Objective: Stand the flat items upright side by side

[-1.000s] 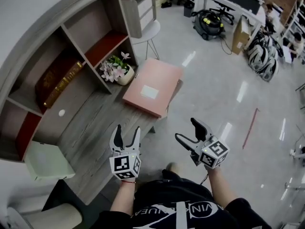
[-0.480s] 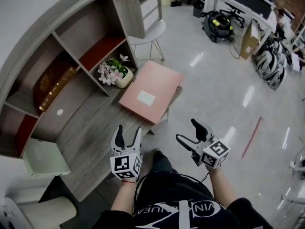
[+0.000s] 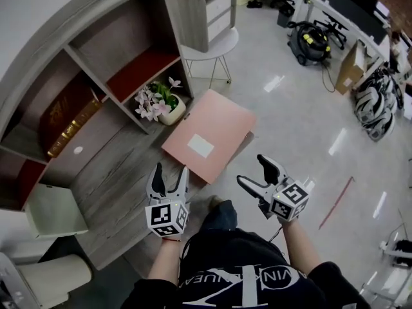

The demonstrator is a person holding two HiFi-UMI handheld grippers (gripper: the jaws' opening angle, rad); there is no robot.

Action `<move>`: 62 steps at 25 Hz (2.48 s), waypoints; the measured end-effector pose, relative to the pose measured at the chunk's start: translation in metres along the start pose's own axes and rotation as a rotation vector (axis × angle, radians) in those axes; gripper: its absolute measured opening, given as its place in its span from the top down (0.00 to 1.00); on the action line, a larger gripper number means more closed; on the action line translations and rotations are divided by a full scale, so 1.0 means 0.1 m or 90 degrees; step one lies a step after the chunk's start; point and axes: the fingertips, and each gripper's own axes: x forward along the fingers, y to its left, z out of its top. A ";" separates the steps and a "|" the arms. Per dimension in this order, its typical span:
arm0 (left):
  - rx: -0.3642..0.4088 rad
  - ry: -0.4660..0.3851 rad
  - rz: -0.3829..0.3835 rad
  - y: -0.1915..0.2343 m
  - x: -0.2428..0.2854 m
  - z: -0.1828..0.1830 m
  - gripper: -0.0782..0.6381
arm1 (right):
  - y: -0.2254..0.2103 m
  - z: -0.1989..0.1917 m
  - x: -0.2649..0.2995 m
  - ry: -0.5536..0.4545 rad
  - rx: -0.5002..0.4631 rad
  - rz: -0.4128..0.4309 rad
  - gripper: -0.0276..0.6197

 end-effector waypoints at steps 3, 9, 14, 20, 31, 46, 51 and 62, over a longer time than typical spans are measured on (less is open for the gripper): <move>-0.005 -0.001 0.024 0.09 0.16 0.07 0.44 | -0.15 0.12 0.23 0.024 -0.013 0.026 0.31; -0.021 -0.018 0.058 0.20 0.37 0.17 0.44 | -0.43 0.19 0.64 0.065 -0.026 0.069 0.31; -0.045 0.008 0.092 0.26 0.22 -0.01 0.44 | -0.56 0.05 0.81 0.114 -0.027 0.100 0.30; -0.101 0.029 0.202 0.36 -0.12 -0.27 0.44 | -0.94 -0.07 0.98 0.182 -0.038 0.126 0.29; -0.251 0.048 0.365 -0.30 -0.30 -0.83 0.44 | -1.67 0.05 1.22 0.241 -0.100 0.176 0.29; -0.645 -0.042 0.370 -0.96 0.10 -1.63 0.44 | -1.83 -0.28 1.28 0.295 -0.122 0.235 0.26; -0.745 -0.127 0.362 -0.92 0.19 -1.73 0.43 | -1.86 -0.33 1.30 0.307 -0.108 0.237 0.27; -0.927 -0.274 0.345 -0.83 0.26 -1.90 0.41 | -1.94 -0.39 1.33 0.339 -0.148 0.225 0.38</move>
